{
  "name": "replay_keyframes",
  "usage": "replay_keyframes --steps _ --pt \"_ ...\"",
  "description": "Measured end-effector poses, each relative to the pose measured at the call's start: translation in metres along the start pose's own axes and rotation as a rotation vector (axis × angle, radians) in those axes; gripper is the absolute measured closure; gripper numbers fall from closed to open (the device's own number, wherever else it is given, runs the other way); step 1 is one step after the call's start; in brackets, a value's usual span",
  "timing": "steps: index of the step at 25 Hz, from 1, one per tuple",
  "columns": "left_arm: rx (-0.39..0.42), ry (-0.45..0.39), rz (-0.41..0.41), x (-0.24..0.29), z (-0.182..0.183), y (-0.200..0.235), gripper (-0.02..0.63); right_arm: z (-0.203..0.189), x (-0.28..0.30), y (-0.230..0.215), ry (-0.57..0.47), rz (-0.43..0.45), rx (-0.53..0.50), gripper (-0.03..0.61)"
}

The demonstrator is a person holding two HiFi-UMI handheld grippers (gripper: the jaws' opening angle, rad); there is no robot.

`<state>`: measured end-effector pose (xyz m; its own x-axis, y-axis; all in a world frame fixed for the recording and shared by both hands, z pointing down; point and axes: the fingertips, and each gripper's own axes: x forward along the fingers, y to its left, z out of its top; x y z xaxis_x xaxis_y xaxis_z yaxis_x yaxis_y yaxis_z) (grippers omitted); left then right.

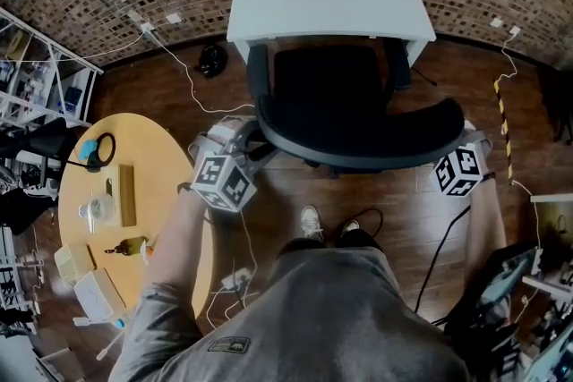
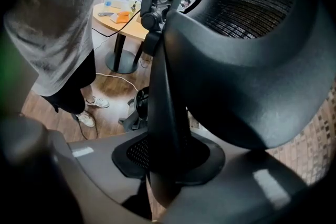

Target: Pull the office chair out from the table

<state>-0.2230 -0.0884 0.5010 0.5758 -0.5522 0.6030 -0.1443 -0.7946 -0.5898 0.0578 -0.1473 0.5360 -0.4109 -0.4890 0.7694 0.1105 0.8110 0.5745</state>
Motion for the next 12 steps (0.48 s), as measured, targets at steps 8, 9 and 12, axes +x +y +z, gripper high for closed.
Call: replay_keyframes --steps 8,9,12 --pt "-0.043 -0.005 -0.003 -0.004 0.018 -0.025 0.454 -0.008 -0.012 0.017 -0.004 0.022 -0.036 0.46" --pt "-0.048 0.001 -0.002 -0.005 0.02 -0.028 0.453 -0.007 -0.015 0.018 -0.008 0.024 -0.042 0.462" --pt "-0.062 0.016 0.01 -0.008 0.029 -0.038 0.448 -0.002 -0.025 0.024 -0.025 0.029 -0.063 0.465"
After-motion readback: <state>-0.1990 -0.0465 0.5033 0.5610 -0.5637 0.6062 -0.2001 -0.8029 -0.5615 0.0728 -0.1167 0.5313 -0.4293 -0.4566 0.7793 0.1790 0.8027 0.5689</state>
